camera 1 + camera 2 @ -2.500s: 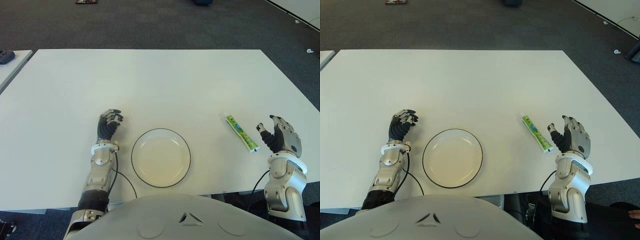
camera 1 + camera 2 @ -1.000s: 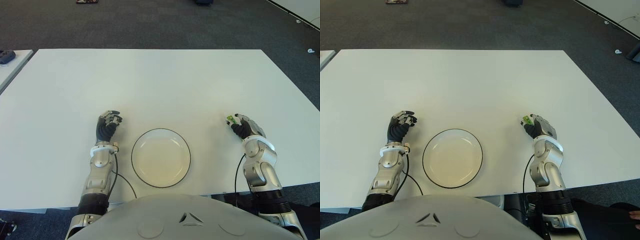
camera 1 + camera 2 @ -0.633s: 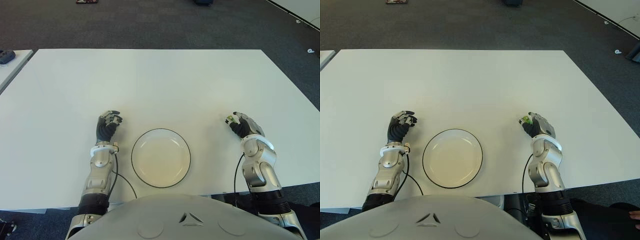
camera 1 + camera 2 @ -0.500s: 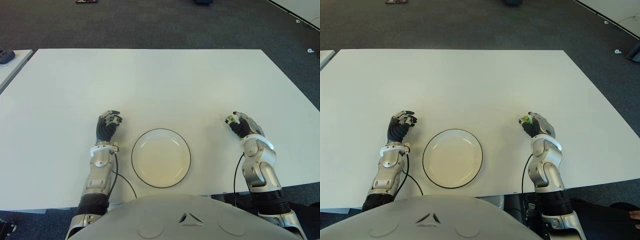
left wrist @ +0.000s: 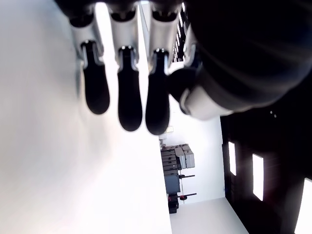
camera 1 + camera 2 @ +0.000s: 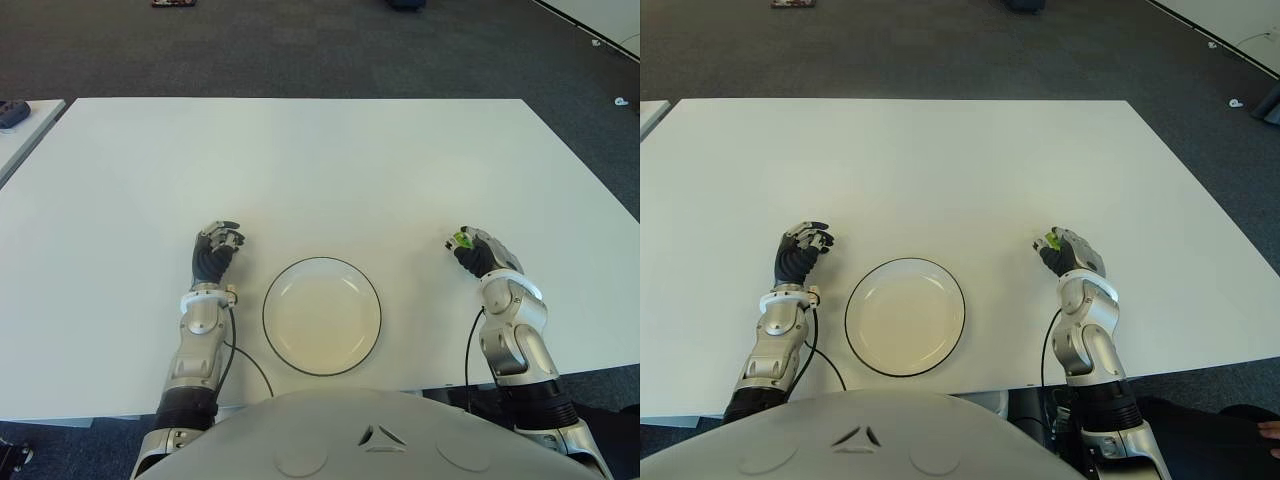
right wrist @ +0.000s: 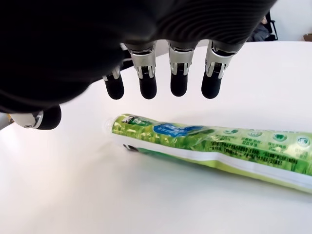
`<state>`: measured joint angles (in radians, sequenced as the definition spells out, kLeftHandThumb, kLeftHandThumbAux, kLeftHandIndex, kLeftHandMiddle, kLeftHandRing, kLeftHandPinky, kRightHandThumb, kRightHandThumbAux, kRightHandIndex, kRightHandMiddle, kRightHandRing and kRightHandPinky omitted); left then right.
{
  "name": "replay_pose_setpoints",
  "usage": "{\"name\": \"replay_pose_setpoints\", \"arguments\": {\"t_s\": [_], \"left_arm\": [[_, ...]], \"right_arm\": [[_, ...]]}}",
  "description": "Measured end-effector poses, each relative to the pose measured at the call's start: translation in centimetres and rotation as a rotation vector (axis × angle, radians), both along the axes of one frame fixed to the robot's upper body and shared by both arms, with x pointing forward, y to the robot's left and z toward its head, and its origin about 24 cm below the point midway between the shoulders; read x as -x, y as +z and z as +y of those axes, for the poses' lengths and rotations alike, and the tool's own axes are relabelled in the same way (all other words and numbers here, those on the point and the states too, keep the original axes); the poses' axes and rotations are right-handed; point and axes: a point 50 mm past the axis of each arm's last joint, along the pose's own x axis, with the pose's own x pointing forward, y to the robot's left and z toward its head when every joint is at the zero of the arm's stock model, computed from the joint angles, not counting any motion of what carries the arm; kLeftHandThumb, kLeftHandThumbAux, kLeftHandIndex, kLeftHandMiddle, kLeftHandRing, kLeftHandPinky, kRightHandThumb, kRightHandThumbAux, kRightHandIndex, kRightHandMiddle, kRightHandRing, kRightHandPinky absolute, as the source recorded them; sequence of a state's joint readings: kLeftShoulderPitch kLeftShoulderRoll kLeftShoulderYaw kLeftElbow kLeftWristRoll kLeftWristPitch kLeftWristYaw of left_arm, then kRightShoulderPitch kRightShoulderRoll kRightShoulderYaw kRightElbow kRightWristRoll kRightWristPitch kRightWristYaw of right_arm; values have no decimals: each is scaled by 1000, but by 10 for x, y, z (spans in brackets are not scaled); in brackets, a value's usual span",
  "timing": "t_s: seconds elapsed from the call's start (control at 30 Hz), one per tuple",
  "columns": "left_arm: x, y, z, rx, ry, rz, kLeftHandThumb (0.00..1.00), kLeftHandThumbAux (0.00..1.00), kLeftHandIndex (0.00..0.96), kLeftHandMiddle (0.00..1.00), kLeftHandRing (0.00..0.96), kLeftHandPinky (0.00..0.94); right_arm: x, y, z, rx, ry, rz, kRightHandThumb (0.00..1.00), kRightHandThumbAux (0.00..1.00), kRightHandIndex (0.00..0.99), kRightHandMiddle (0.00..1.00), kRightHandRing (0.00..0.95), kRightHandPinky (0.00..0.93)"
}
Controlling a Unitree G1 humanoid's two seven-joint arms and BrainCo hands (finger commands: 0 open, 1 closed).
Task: Put the toothpaste on the table into the plate.
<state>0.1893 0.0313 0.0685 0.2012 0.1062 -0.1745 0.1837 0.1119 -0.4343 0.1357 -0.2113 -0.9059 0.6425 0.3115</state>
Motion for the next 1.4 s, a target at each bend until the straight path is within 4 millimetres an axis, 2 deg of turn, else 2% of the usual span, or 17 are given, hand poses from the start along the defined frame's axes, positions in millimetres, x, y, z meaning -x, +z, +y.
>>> {"name": "replay_pose_setpoints", "arguments": {"t_s": [0.4, 0.53, 0.67, 1.03, 1.4], "left_arm": [[1, 0, 1, 7, 7, 3, 702, 719, 429, 534, 517, 477], [1, 0, 1, 6, 7, 3, 703, 719, 429, 538, 527, 518], [2, 0, 2, 5, 8, 3, 703, 719, 429, 536, 528, 515], [4, 0, 3, 10, 12, -4, 703, 720, 428, 530, 527, 511], [6, 0, 5, 5, 14, -8, 705, 720, 429, 531, 532, 514]], "right_arm": [[1, -3, -1, 3, -11, 12, 509, 144, 0, 0, 0, 0], [1, -3, -2, 5, -18, 12, 512, 145, 0, 0, 0, 0], [1, -5, -3, 10, -29, 16, 512, 144, 0, 0, 0, 0], [4, -13, -13, 49, -97, 14, 503, 131, 0, 0, 0, 0], [5, -13, -17, 88, -192, -59, 505, 121, 0, 0, 0, 0]]}}
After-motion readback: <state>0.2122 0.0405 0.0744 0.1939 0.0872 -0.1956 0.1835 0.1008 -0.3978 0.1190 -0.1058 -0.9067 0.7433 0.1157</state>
